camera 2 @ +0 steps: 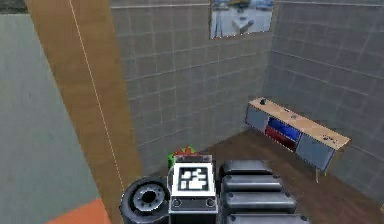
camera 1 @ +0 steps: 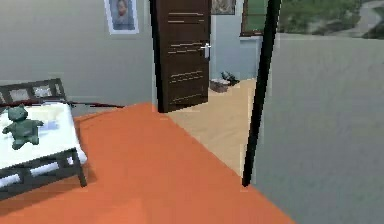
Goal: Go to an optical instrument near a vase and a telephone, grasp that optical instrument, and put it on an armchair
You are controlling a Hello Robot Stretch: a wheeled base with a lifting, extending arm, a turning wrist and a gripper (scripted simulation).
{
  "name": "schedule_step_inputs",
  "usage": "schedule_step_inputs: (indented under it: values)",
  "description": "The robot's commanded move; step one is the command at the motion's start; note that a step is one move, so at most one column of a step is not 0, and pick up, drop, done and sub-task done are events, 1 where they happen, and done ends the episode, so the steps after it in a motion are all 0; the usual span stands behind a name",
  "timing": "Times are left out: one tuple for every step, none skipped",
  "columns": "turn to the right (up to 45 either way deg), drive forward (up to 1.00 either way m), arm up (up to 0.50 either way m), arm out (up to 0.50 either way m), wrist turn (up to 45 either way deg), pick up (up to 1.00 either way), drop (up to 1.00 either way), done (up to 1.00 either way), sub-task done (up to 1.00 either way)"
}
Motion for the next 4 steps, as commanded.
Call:
schedule_step_inputs:
  values:
    - [0.0, 1.0, 0.0, 0.0, 0.0, 0.0, 0.0, 0.0, 0.0]
    - [9.0, 0.0, 0.0, 0.0, 0.0, 0.0, 0.0, 0.0, 0.0]
    - [0.0, 0.4, 0.0, 0.0, 0.0, 0.0, 0.0, 0.0, 0.0]
    - [-45.0, 0.0, 0.0, 0.0, 0.0, 0.0, 0.0, 0.0, 0.0]
